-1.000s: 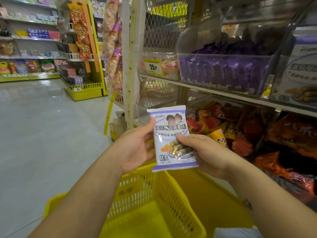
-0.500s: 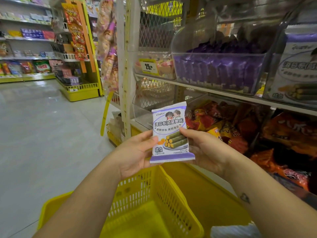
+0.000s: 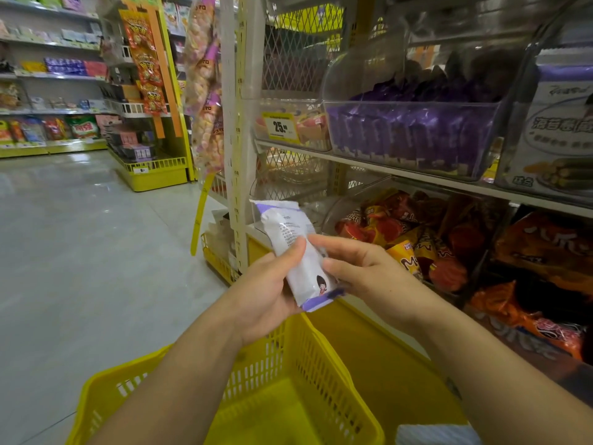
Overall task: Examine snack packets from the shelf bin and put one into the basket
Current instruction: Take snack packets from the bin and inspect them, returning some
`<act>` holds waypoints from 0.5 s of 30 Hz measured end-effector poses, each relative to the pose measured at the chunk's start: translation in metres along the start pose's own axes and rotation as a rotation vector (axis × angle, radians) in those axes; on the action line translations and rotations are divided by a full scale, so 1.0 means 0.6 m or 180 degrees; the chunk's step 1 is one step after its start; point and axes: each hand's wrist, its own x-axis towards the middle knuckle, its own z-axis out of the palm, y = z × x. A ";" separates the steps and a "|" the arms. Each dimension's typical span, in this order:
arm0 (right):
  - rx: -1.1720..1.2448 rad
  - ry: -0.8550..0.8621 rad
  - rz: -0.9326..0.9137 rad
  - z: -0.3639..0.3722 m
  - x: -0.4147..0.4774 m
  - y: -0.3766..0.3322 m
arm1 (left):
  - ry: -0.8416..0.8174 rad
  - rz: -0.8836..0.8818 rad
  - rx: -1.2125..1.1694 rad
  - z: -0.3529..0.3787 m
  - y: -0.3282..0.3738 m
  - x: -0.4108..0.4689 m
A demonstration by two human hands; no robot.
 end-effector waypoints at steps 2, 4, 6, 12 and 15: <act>0.0077 0.0416 -0.0114 -0.006 0.006 0.003 | -0.0011 0.0132 -0.0047 -0.003 0.004 0.000; 0.0319 0.0654 -0.0092 -0.016 0.010 0.007 | 0.0013 0.0290 0.0000 -0.006 0.007 -0.001; 0.0528 0.0558 -0.0055 -0.023 0.011 0.009 | 0.0118 0.0420 0.0100 -0.004 0.010 -0.002; -0.0225 0.0342 -0.0398 -0.024 0.004 0.000 | 0.0624 0.0683 0.0674 -0.008 0.011 0.001; -0.0391 0.0071 -0.0246 -0.023 -0.002 -0.010 | 0.0650 0.0731 0.0483 -0.013 0.012 0.000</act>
